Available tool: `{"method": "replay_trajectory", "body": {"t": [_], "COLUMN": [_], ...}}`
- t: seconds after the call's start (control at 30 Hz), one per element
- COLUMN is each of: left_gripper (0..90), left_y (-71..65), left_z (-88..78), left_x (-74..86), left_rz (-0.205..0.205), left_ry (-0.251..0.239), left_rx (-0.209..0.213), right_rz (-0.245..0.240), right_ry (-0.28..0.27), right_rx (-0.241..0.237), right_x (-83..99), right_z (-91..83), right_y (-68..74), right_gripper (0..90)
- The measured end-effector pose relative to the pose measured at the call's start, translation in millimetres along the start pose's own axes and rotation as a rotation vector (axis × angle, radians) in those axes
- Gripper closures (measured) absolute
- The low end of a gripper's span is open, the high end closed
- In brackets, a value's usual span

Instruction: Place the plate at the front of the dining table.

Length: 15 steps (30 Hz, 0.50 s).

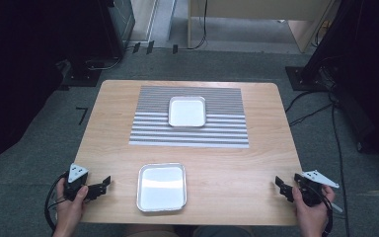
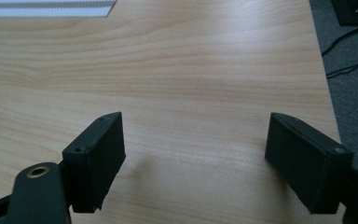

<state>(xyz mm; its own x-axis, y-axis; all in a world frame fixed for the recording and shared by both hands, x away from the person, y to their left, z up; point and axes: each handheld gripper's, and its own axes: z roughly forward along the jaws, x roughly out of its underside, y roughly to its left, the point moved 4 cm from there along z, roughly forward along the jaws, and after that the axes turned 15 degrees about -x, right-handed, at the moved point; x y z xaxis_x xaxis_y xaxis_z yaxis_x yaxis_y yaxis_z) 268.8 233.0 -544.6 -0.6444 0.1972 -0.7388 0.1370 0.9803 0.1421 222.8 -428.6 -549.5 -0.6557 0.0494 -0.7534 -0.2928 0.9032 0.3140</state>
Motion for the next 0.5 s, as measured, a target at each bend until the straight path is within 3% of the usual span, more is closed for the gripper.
{"method": "replay_trajectory", "body": {"t": [0.1, 0.13, 0.17, 0.2, 0.3, 0.5], "left_gripper": [8.5, 8.4, 8.5, 8.4, 8.5, 8.4], "left_y": [2.4, 2.4, 1.5, -0.1, -3.3, -3.9], "left_z": [-0.3, -0.3, 0.1, 0.4, 1.0, 1.2], "left_x": [0.7, 0.7, 0.5, 0.6, 0.6, 0.3], "left_rz": [-0.025, -0.025, -0.015, 0.000, 0.028, 0.019], "left_ry": [0.005, 0.005, 0.008, 0.011, 0.015, 0.018], "left_rx": [0.019, 0.019, 0.007, -0.007, -0.030, -0.039], "right_rz": [-0.044, -0.044, -0.097, -0.105, -0.090, -0.094], "right_ry": [0.033, 0.033, 0.065, 0.066, 0.066, 0.067], "right_rx": [0.037, 0.037, 0.073, 0.075, 0.066, 0.067], "right_x": [1.0, 1.0, 1.8, 1.9, 1.7, 1.9], "right_z": [2.7, 2.7, 5.7, 5.8, 5.8, 5.7], "right_y": [3.8, 3.8, 7.6, 8.3, 7.0, 6.9], "right_gripper": [18.8, 18.8, 18.0, 18.0, 17.6, 17.1]}}
